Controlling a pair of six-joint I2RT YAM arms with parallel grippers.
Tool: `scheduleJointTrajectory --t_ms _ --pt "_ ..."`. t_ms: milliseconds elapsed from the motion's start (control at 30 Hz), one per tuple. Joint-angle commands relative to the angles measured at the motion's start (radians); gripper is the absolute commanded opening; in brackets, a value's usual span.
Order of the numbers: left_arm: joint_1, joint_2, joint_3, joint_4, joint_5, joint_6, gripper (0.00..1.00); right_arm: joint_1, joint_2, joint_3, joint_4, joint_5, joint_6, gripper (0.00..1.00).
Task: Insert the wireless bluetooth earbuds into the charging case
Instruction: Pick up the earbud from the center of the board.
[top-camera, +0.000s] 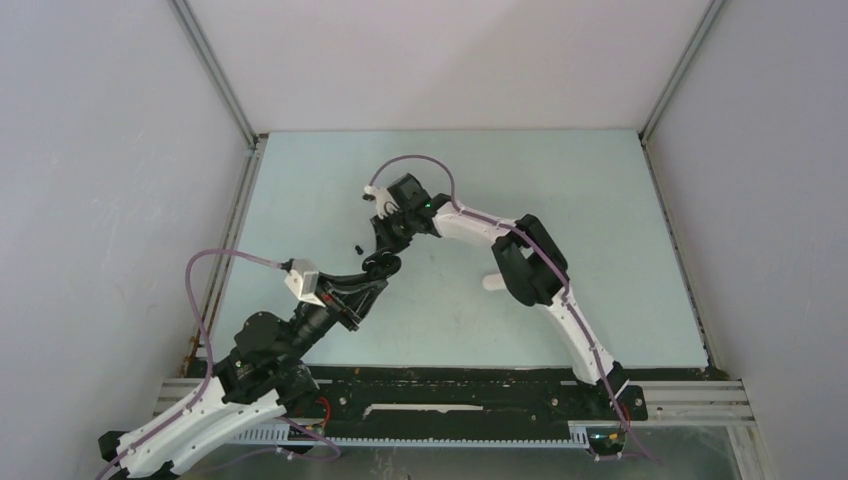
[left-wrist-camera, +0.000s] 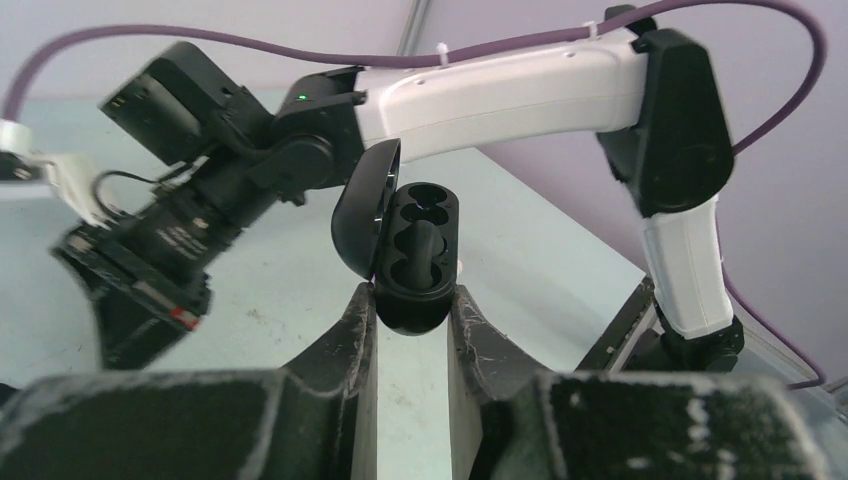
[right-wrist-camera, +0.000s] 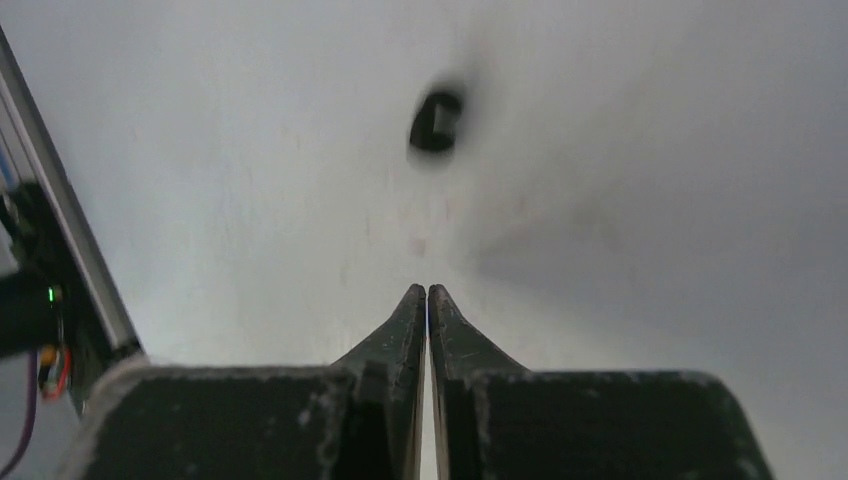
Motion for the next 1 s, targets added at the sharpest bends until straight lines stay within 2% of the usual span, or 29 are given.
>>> scheduleJointTrajectory --t_ms 0,167,300,367,433,633,767,967 --pt "0.006 -0.018 0.01 0.052 0.039 -0.004 0.0 -0.001 -0.207 -0.221 -0.066 -0.046 -0.113 0.05" --pt "0.006 -0.045 0.005 0.055 0.064 -0.018 0.0 -0.009 -0.341 -0.46 -0.046 -0.084 -0.139 0.05" --pt "0.006 -0.071 -0.006 0.055 0.068 -0.028 0.0 -0.017 -0.357 -0.475 -0.01 -0.073 -0.146 0.09" --pt "0.006 -0.077 -0.006 0.048 0.068 -0.031 0.0 -0.021 -0.336 -0.438 0.008 -0.077 -0.133 0.11" --pt "0.006 -0.079 0.001 0.034 0.068 -0.032 0.0 -0.018 -0.296 -0.381 0.019 -0.08 -0.116 0.18" --pt "0.005 -0.074 0.021 -0.01 0.059 -0.034 0.0 -0.033 -0.084 -0.089 0.017 -0.059 0.012 0.34" --pt "0.006 -0.068 0.038 -0.029 0.054 -0.033 0.0 -0.044 0.041 0.086 -0.001 -0.053 0.103 0.36" --pt "0.006 -0.055 0.065 -0.06 0.052 -0.024 0.0 -0.021 0.124 0.199 -0.013 0.024 0.131 0.4"
